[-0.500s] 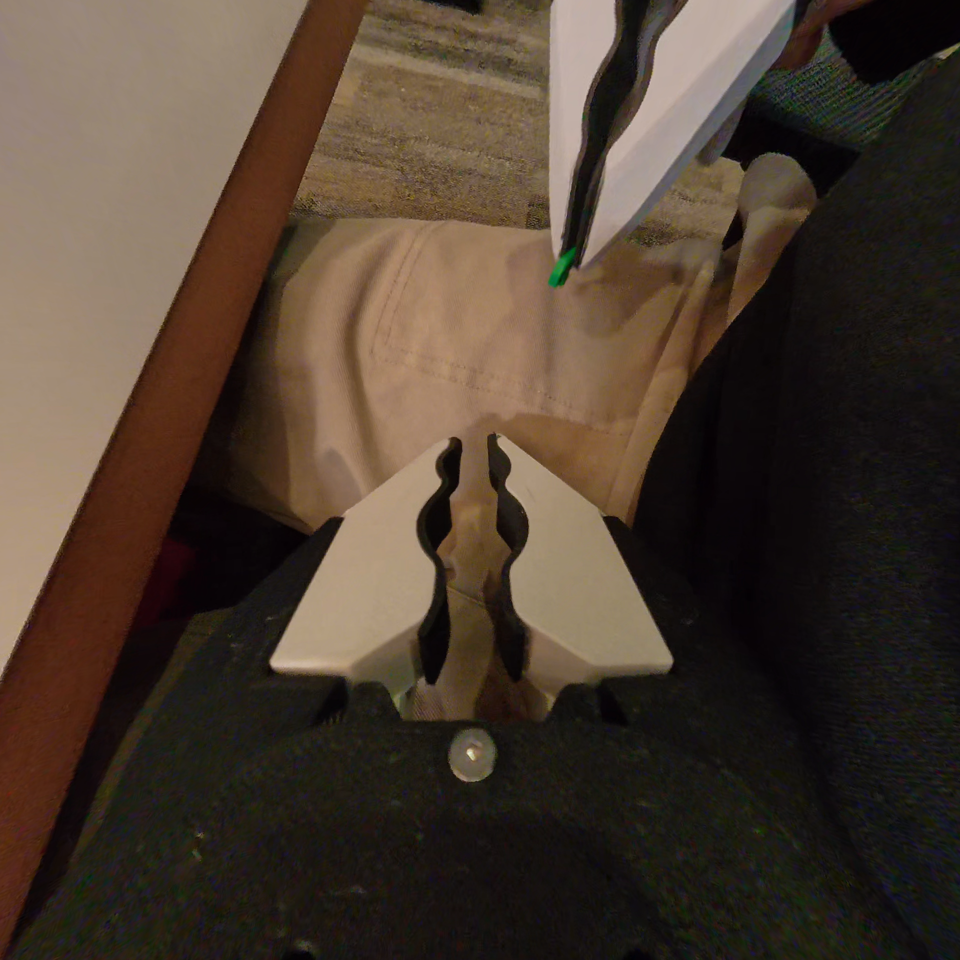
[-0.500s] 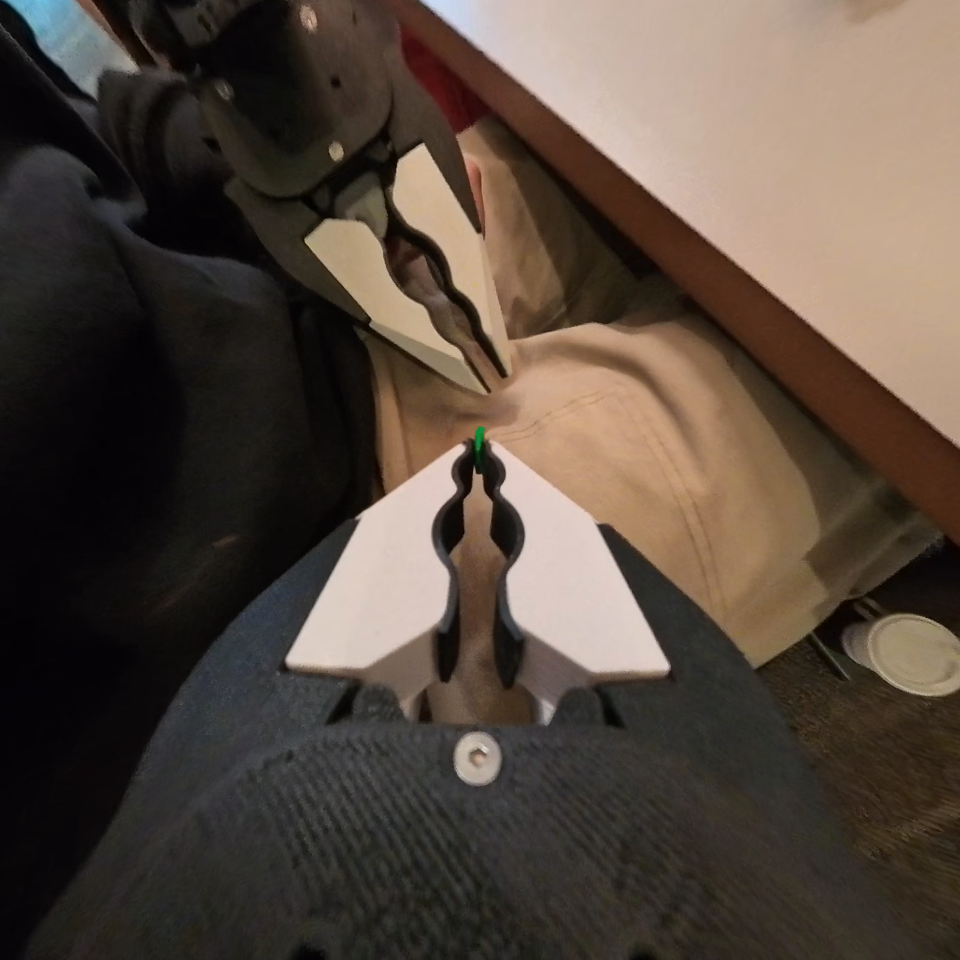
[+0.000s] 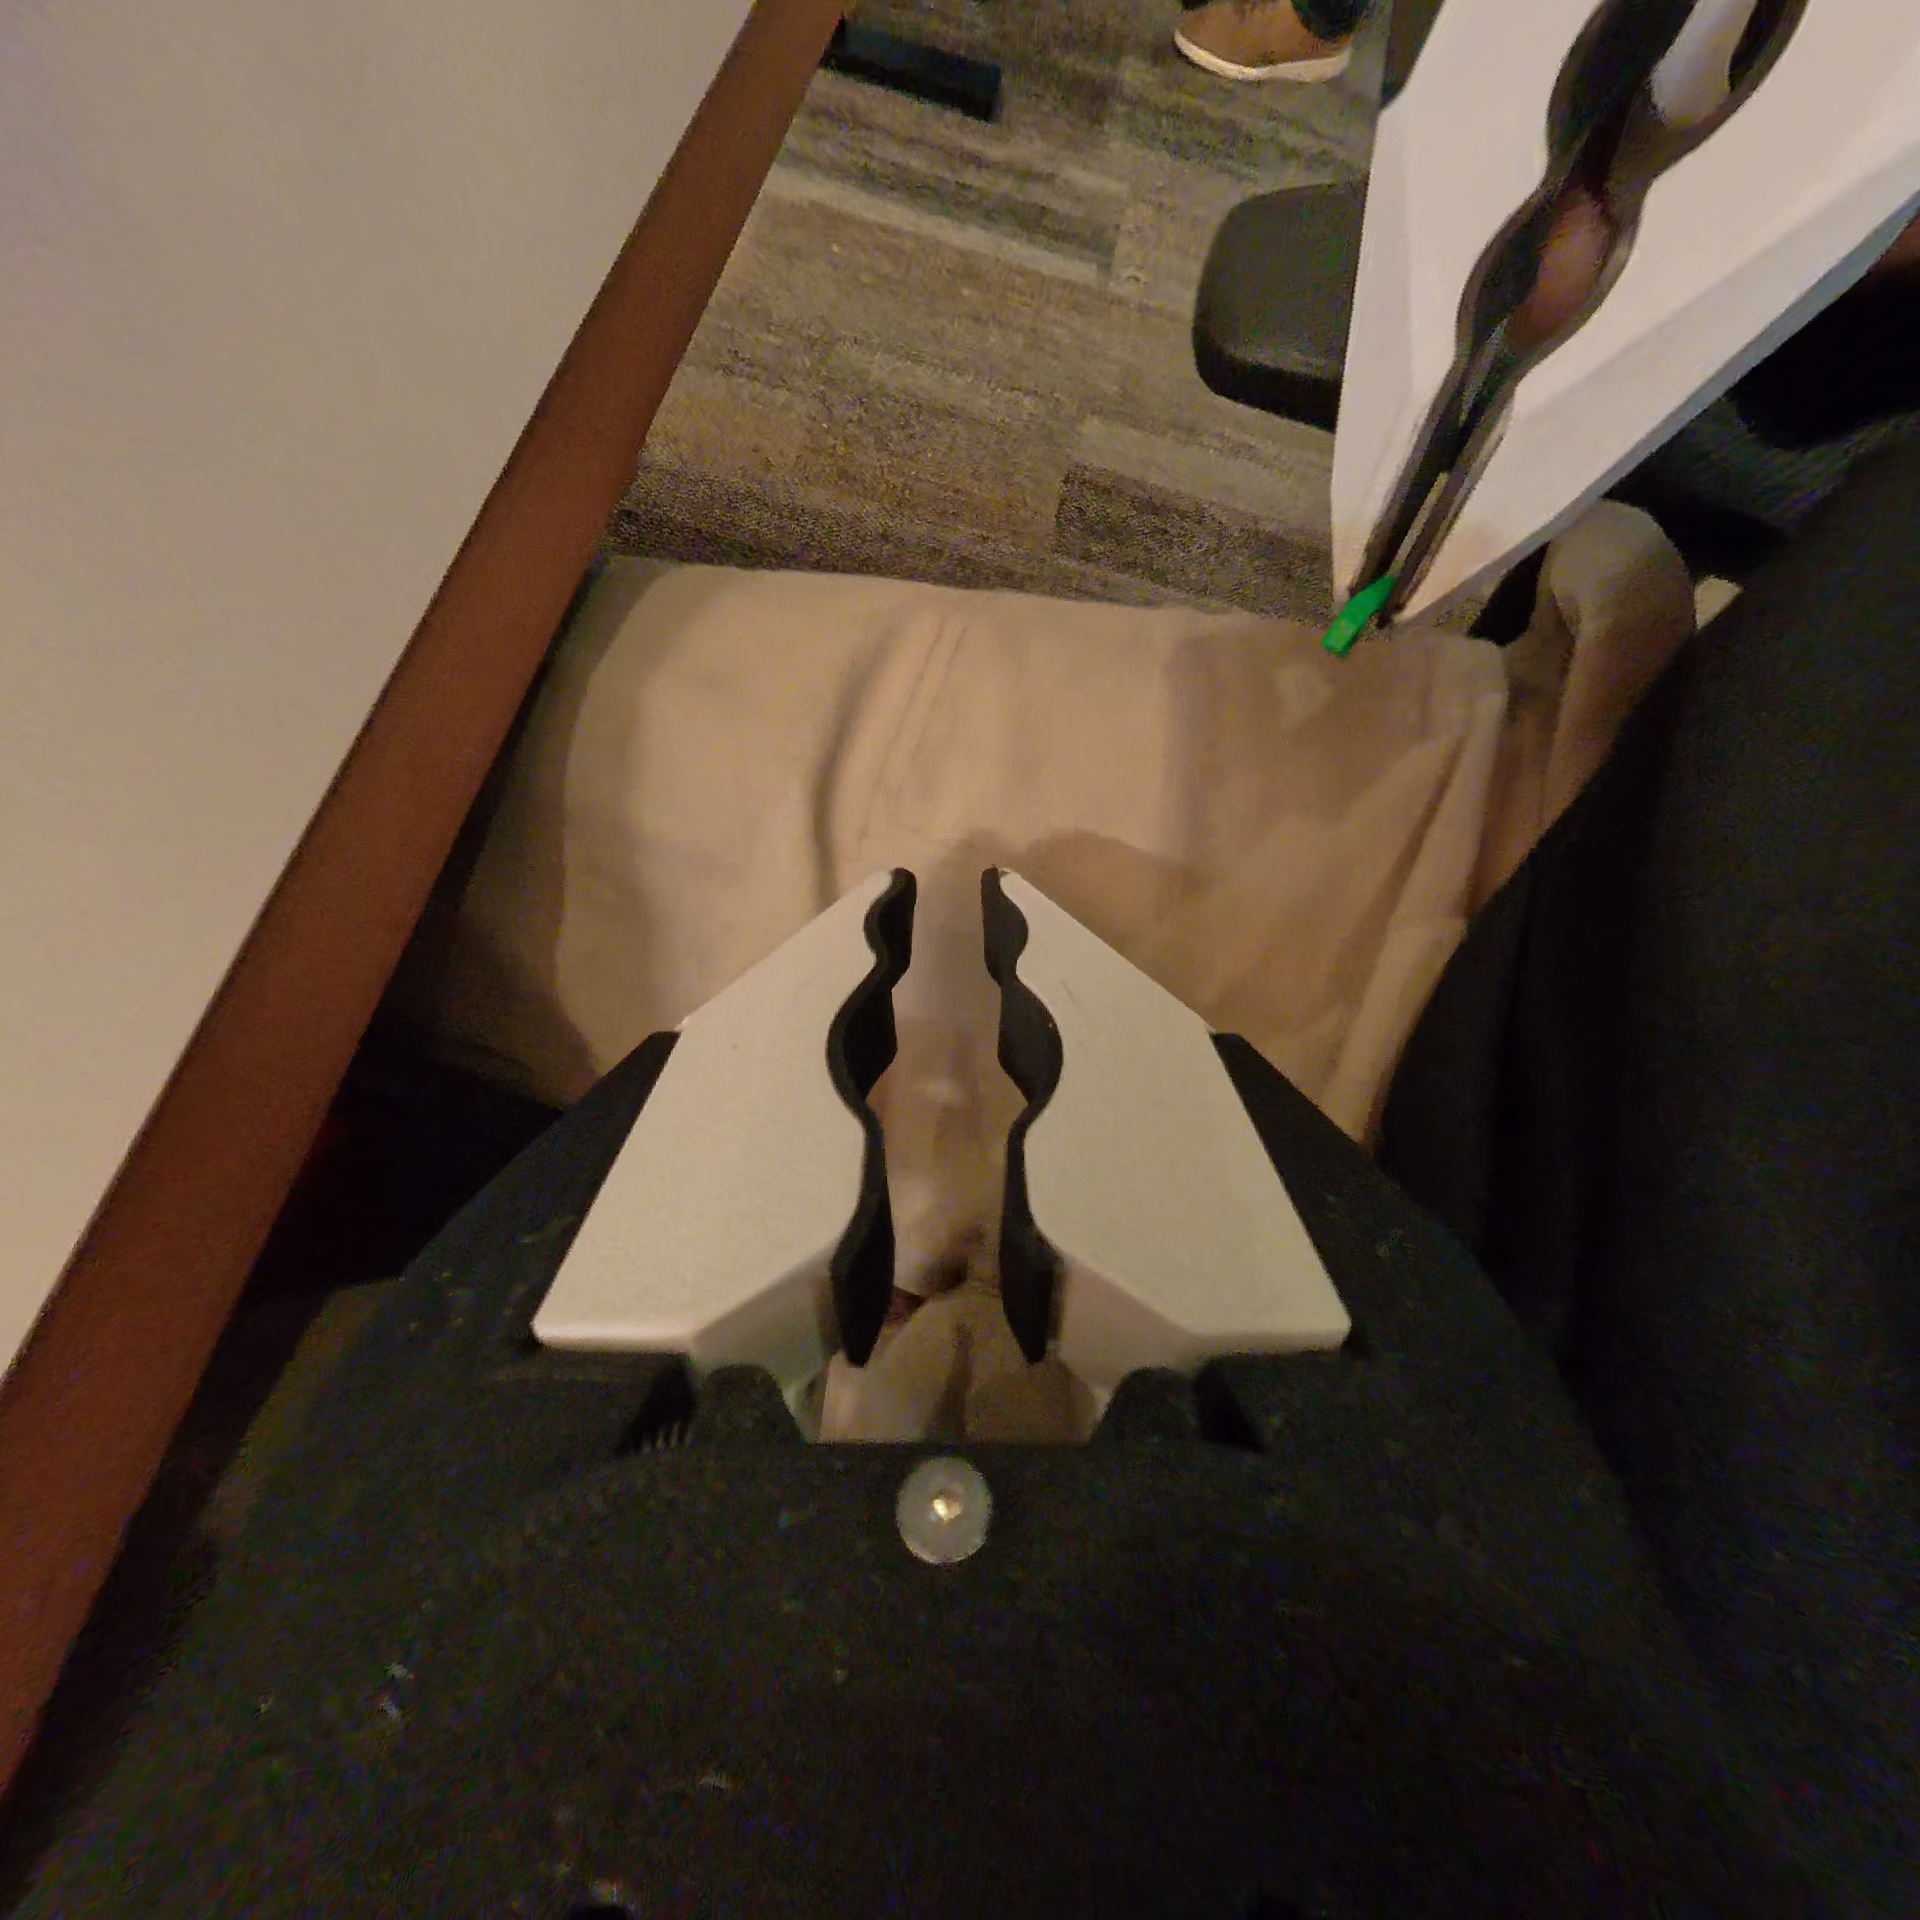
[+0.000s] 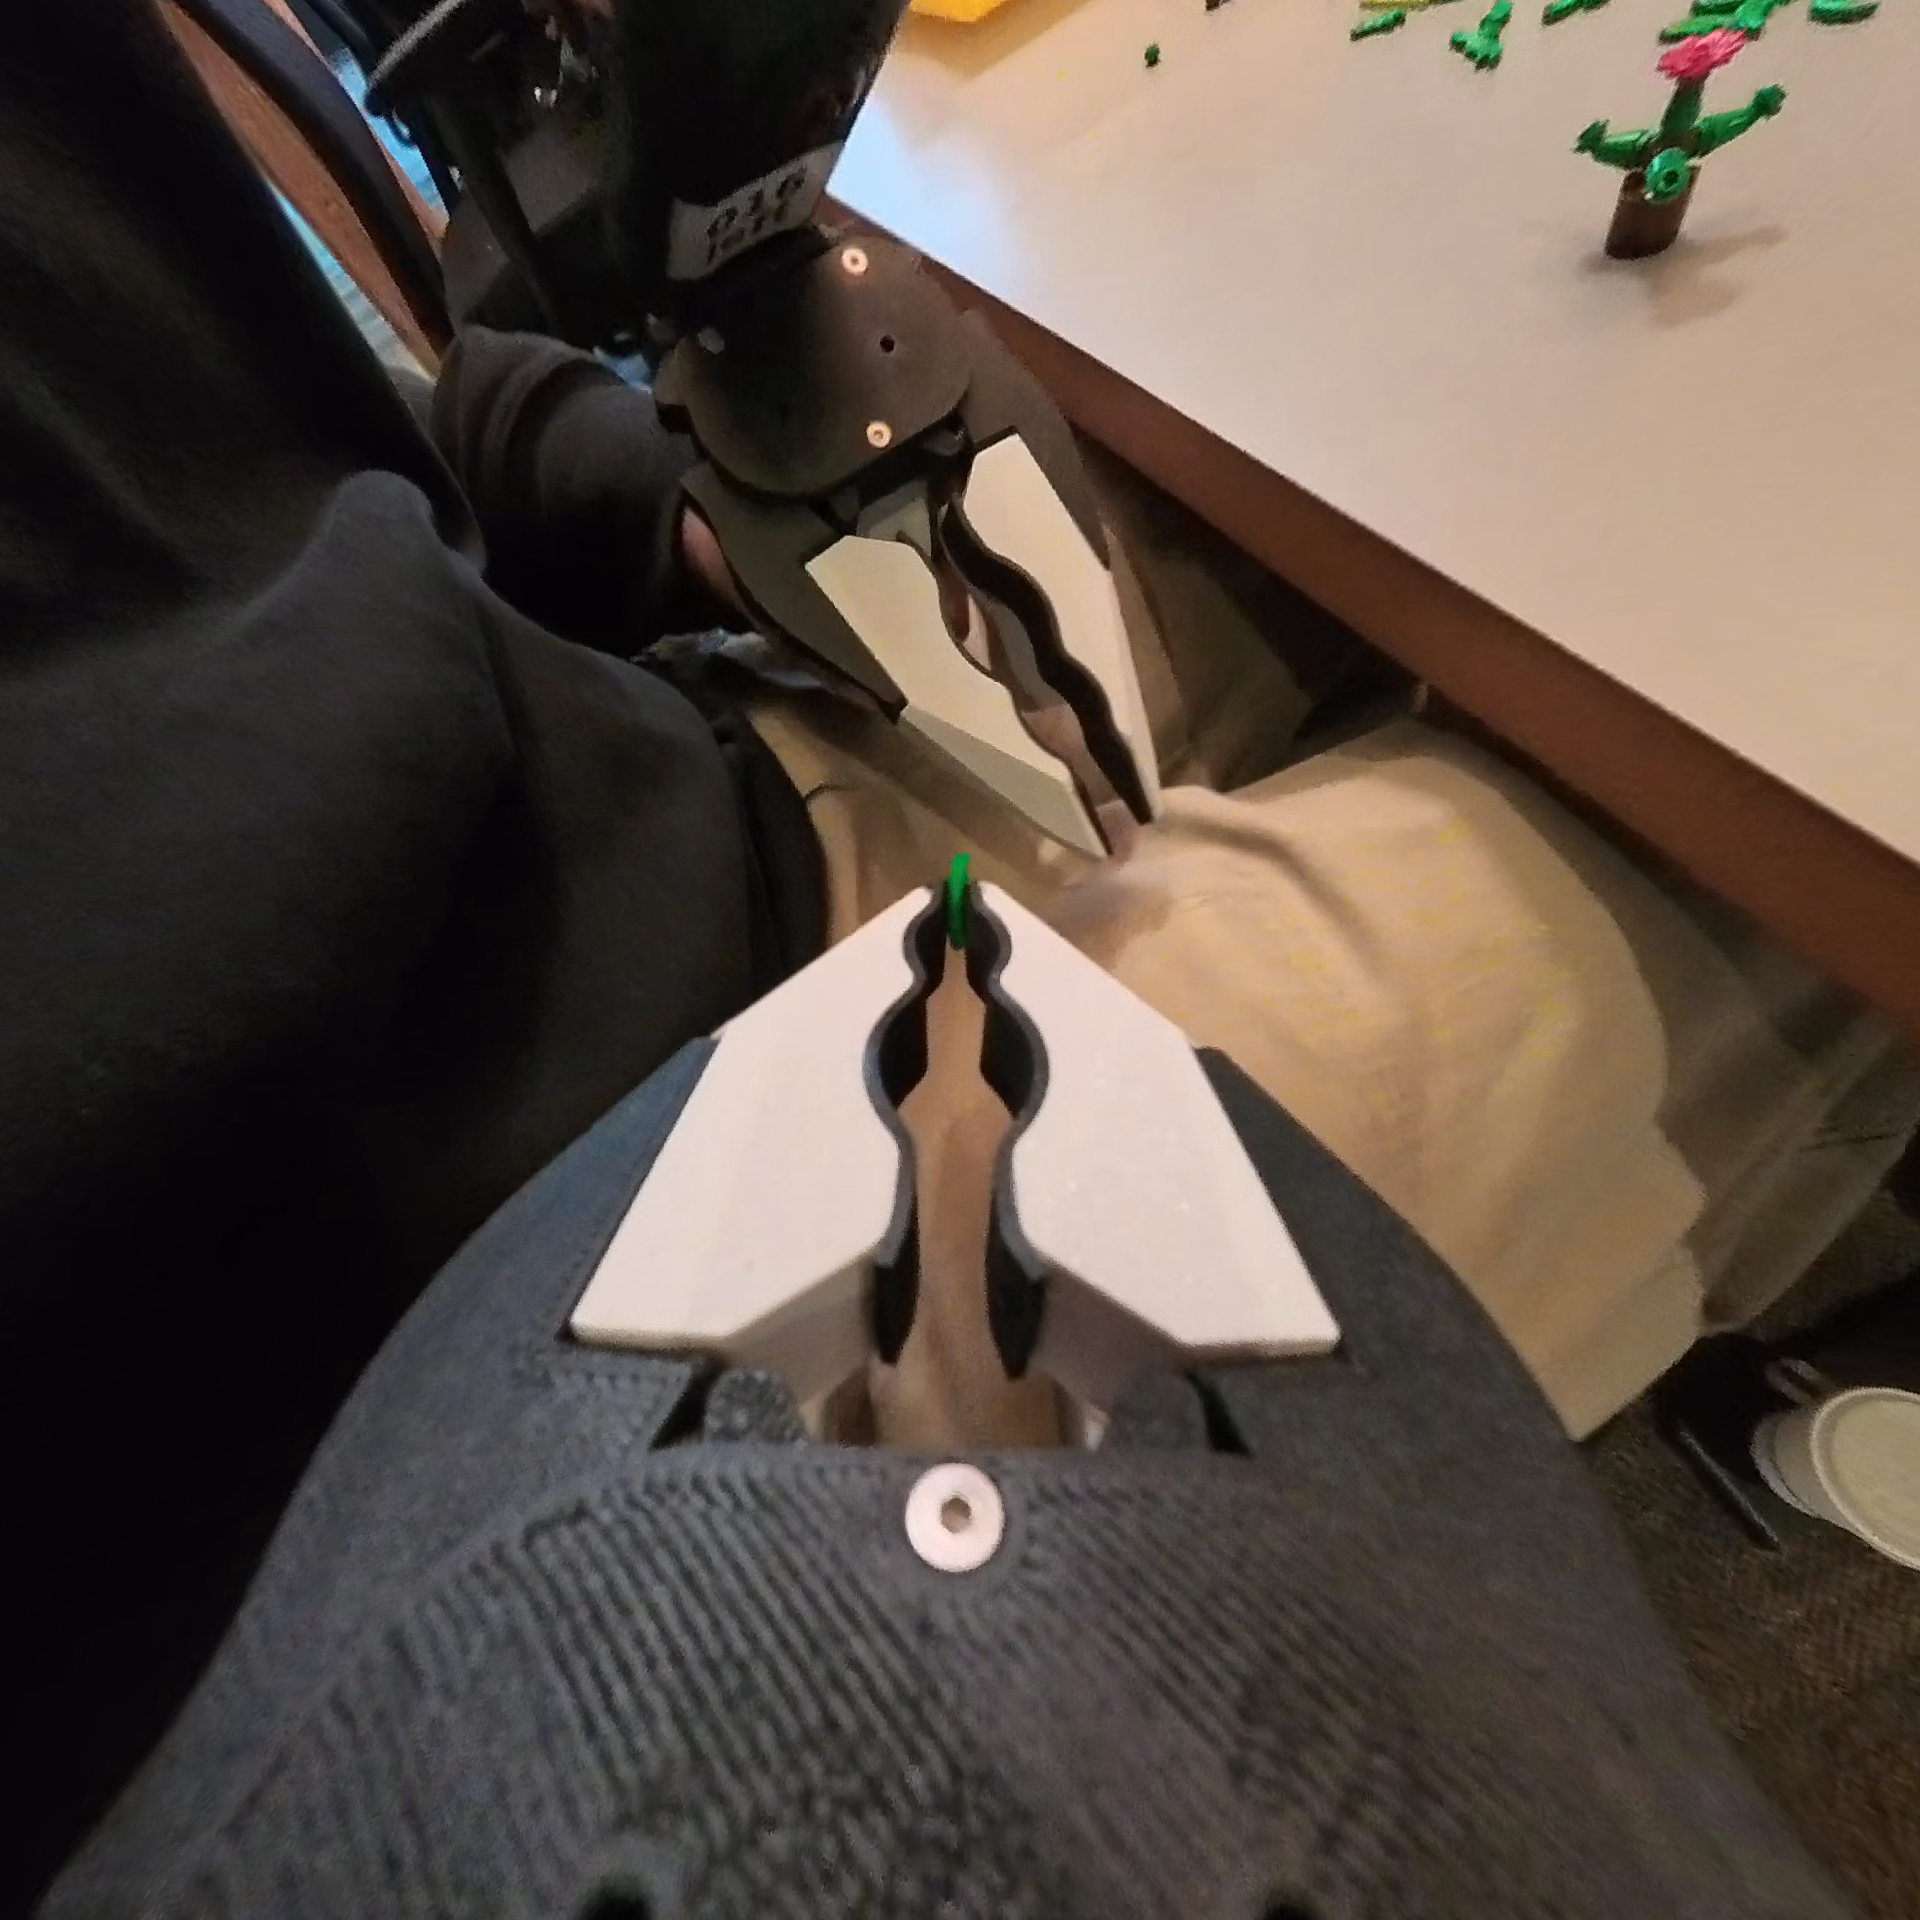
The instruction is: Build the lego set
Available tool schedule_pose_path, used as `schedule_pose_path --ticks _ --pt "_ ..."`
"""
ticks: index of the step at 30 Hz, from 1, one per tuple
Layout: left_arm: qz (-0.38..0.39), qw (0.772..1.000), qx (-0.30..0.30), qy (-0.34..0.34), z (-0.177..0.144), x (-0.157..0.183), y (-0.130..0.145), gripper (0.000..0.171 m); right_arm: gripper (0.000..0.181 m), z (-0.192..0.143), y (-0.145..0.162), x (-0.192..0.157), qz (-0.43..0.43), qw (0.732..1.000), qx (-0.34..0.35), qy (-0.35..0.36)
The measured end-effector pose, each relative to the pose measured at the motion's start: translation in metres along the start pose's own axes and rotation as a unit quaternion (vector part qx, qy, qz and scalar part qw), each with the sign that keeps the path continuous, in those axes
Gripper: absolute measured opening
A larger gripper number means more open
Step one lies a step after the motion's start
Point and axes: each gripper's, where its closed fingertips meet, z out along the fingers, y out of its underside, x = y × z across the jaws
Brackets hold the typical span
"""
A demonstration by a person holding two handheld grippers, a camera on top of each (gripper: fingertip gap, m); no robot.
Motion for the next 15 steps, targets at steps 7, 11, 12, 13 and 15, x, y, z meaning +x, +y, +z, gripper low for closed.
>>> schedule_pose_path --ticks 7,11,12,13,15 --pt "-0.050 0.999 0.013 0.012 0.008 0.022 -0.004 0.011 0.000 -0.001 -0.007 -0.028 0.087 0.987 0.134 -0.012" --pt "-0.086 0.996 -0.002 0.027 0.015 0.042 0.000 0.012 0.000 -0.003 0.001 -0.039 0.118 0.974 0.193 -0.009" --pt "-0.090 0.995 -0.005 0.028 0.017 0.048 0.001 0.012 0.000 -0.006 0.003 -0.043 0.134 0.970 0.201 -0.011" --pt "-0.096 0.995 -0.008 0.029 0.018 0.053 0.002 0.012 0.000 -0.009 0.006 -0.047 0.152 0.966 0.206 -0.016" --pt "-0.108 0.994 -0.008 0.033 0.023 0.067 0.003 0.011 0.000 -0.021 0.017 -0.056 0.180 0.959 0.220 -0.009"
